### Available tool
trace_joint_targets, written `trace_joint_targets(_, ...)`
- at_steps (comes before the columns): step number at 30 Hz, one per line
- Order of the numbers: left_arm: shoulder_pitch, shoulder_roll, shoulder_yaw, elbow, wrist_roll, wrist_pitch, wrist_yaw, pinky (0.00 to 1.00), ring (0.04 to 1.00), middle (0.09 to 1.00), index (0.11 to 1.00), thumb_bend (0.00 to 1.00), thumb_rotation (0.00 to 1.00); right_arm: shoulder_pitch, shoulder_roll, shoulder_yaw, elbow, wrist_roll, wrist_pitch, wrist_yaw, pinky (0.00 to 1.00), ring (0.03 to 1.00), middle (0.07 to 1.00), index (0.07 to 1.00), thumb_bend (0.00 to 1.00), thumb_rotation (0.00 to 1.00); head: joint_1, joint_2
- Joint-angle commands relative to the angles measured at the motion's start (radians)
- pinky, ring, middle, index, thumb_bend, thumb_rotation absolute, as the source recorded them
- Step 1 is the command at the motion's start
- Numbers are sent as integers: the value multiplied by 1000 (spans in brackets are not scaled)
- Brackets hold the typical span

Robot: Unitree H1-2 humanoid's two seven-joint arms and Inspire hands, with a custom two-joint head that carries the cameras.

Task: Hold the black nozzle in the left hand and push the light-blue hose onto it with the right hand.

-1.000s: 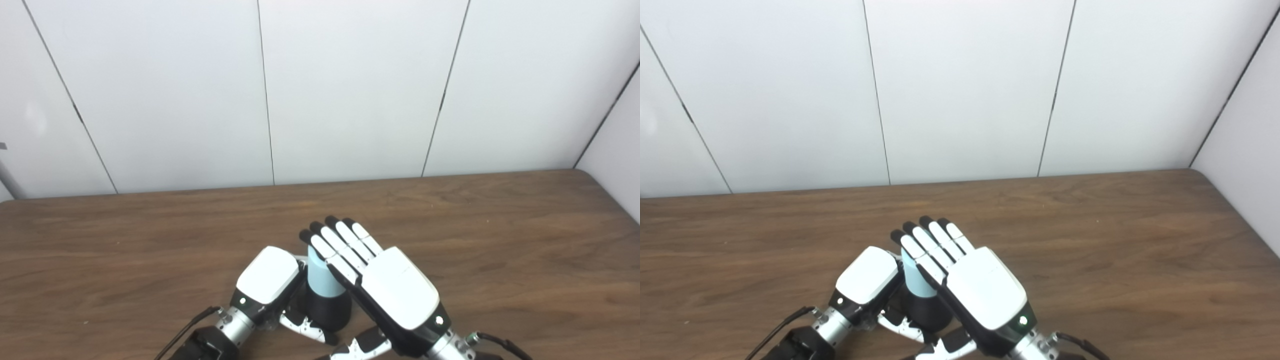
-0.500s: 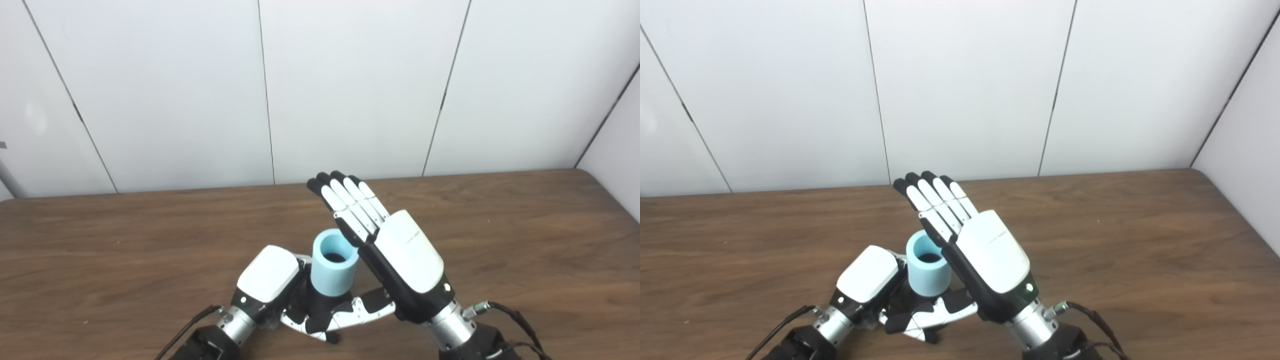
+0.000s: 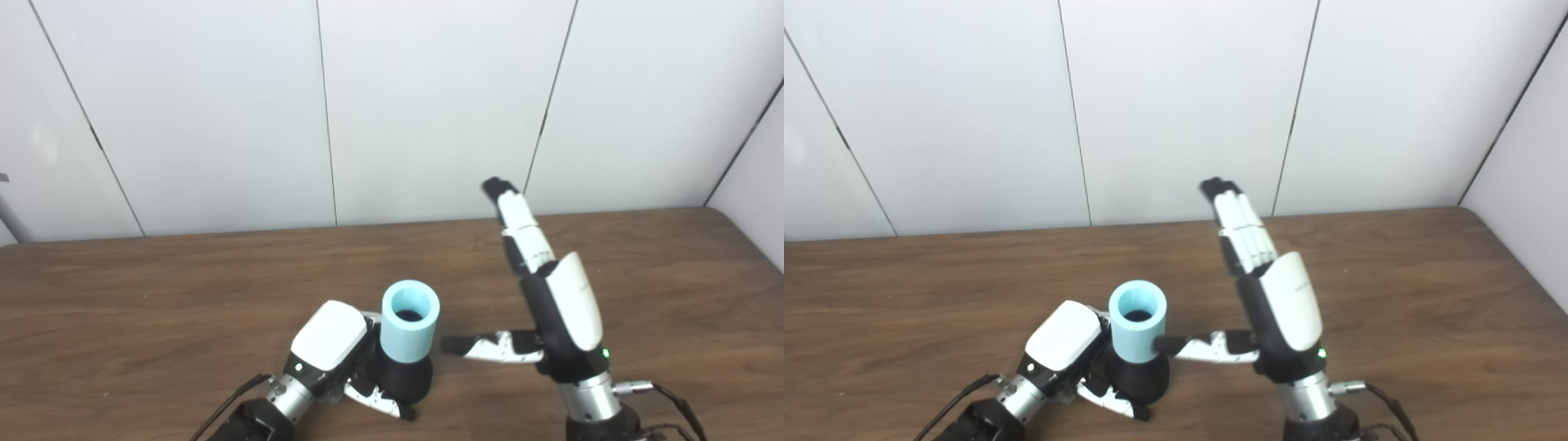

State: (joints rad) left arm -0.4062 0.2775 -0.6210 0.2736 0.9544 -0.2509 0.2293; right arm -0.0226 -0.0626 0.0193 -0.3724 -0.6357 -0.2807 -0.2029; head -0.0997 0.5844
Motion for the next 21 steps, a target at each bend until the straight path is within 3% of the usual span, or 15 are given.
trace_joint_targets(1, 29, 10, -34, 36, 31, 0, -64, 130, 190, 471, 479, 527, 0, 1, 9, -27, 6, 84, -13, -31, 922, 988, 1000, 987, 611, 677, -1, 1)
trace_joint_targets(6, 29, 14, -32, 34, 27, 3, -75, 134, 194, 471, 479, 527, 0, 36, 10, -98, 93, 207, -13, -43, 906, 984, 997, 980, 514, 699, -7, 0)
trace_joint_targets(10, 31, 17, -33, 33, 32, 1, -71, 137, 198, 471, 479, 526, 0, 38, 1, -135, 209, 243, -42, -69, 871, 955, 973, 952, 503, 739, -9, 1)
trace_joint_targets(14, 35, 17, -30, 28, 24, 2, -74, 134, 197, 471, 479, 526, 0, 30, -10, -146, 293, 249, -60, -88, 861, 941, 957, 936, 534, 748, -9, 5)
trace_joint_targets(21, 31, 18, -33, 32, 30, 0, -71, 129, 192, 471, 479, 526, 0, 17, -19, -154, 351, 330, -32, -73, 897, 953, 965, 945, 496, 719, -8, 5)
